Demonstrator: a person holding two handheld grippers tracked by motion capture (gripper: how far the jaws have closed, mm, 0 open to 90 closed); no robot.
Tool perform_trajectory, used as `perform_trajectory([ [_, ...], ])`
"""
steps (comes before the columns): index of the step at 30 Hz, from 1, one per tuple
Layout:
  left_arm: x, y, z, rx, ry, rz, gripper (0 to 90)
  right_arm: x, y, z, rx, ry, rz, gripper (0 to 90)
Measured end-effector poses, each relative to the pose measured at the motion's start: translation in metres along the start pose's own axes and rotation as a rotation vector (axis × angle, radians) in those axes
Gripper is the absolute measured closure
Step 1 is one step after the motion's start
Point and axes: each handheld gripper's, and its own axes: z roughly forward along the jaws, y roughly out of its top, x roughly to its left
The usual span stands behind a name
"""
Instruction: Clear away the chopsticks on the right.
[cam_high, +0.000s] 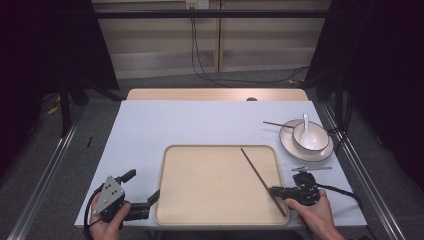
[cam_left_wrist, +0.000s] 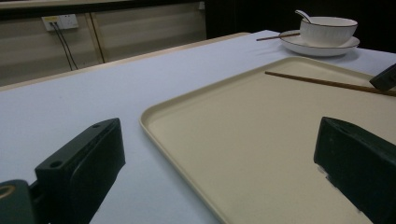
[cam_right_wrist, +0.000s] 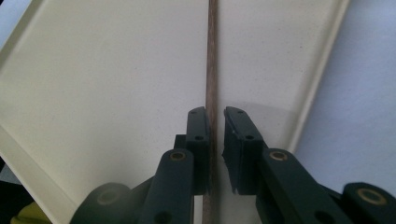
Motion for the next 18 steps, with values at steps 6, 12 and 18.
perform_trajectory([
  [6,0.001,0.0,-0.001,0.001,0.002,-0.004,1.9,-0.003,0.002,-0.008,0.012,0.007,-0.072,60.7],
  [12,0.001,0.0,-0.001,0.0,0.003,-0.006,1.9,-0.006,0.004,-0.023,-0.059,0.028,-0.18,37.9],
  [18,0.001,-0.001,-0.002,-0.007,0.002,-0.01,1.9,-0.014,0.009,-0.041,-0.133,0.082,-0.277,21.8],
])
